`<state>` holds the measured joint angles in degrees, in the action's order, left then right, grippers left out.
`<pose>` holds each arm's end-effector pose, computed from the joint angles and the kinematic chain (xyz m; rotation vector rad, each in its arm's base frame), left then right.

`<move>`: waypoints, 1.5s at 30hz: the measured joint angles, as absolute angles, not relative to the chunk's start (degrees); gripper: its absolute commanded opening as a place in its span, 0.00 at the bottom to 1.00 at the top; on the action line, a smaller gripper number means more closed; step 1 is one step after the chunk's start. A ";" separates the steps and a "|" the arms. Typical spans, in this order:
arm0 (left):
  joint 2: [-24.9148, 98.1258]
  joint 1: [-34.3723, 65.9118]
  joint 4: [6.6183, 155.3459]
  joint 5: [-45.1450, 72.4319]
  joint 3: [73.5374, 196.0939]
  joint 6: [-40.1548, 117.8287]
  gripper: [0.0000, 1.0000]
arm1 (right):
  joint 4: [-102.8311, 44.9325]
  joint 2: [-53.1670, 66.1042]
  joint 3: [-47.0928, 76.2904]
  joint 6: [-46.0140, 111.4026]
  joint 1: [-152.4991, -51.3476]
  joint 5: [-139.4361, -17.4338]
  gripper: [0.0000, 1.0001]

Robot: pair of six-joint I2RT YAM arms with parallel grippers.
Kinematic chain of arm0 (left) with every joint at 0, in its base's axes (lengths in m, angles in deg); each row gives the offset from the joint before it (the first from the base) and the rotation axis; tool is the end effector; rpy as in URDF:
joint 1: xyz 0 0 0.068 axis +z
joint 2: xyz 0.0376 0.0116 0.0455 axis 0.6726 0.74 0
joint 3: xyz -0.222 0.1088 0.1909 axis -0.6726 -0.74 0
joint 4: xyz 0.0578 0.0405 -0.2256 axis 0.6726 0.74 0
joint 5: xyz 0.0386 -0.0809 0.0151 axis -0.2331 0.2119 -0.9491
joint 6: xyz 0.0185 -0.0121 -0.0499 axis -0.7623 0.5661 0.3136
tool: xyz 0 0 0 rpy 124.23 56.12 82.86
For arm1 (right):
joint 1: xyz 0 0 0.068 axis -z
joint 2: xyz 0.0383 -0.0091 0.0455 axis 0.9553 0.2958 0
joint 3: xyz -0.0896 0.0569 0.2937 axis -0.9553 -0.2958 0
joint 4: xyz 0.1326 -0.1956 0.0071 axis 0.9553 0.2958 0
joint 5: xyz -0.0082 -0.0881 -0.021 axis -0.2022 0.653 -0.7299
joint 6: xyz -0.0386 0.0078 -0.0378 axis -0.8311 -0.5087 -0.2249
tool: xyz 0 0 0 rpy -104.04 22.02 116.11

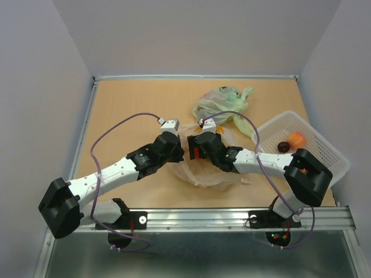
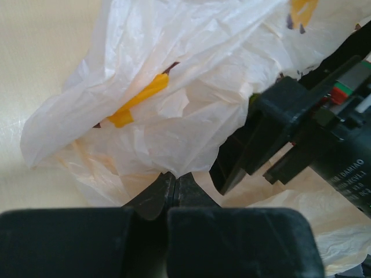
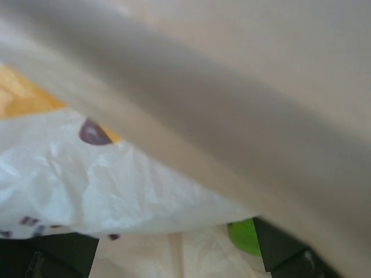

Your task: Untie the knot of the plastic bag and take out the fruit

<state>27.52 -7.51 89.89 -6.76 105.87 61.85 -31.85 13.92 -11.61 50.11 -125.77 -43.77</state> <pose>0.1460 -0.1606 0.3074 0.1527 2.1458 -0.6649 0.1967 0.2333 0.2632 -0.2804 2.1271 0.2654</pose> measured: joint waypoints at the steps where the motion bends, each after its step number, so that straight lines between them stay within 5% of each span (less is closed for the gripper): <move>1: 27.59 -7.51 89.92 -6.72 105.87 61.80 0.00 | -32.38 14.62 -11.61 50.15 -125.77 -43.24 0.96; 6: 27.90 -7.51 89.96 -6.72 105.87 61.74 0.00 | -35.50 17.00 -11.89 50.20 -125.77 -41.56 0.78; 7: 27.96 -7.51 89.96 -6.72 105.87 61.71 0.00 | -36.33 17.15 -12.24 50.17 -125.77 -41.65 0.69; 8: 28.05 -7.51 89.96 -6.82 105.87 61.69 0.00 | -36.66 17.22 -12.41 49.93 -125.77 -41.78 0.42; 10: 28.29 -7.51 89.96 -7.13 105.87 61.61 0.00 | -37.42 17.26 -12.61 49.47 -125.77 -42.46 0.16; 15: 29.32 -7.36 90.03 -8.27 105.87 61.21 0.00 | -38.95 16.52 -13.75 48.77 -125.77 -44.71 0.03; 29: 30.91 4.99 90.75 -10.10 106.66 56.67 0.00 | -36.22 -6.10 -16.81 44.91 -125.77 -61.67 0.00; 37: 30.85 8.53 91.86 -12.31 107.38 53.34 0.00 | -32.18 -10.30 -6.82 42.13 -125.77 -67.72 0.01; 45: 27.76 9.71 93.87 -13.49 107.35 51.84 0.00 | -31.59 -12.42 0.31 34.81 -125.07 -55.13 0.01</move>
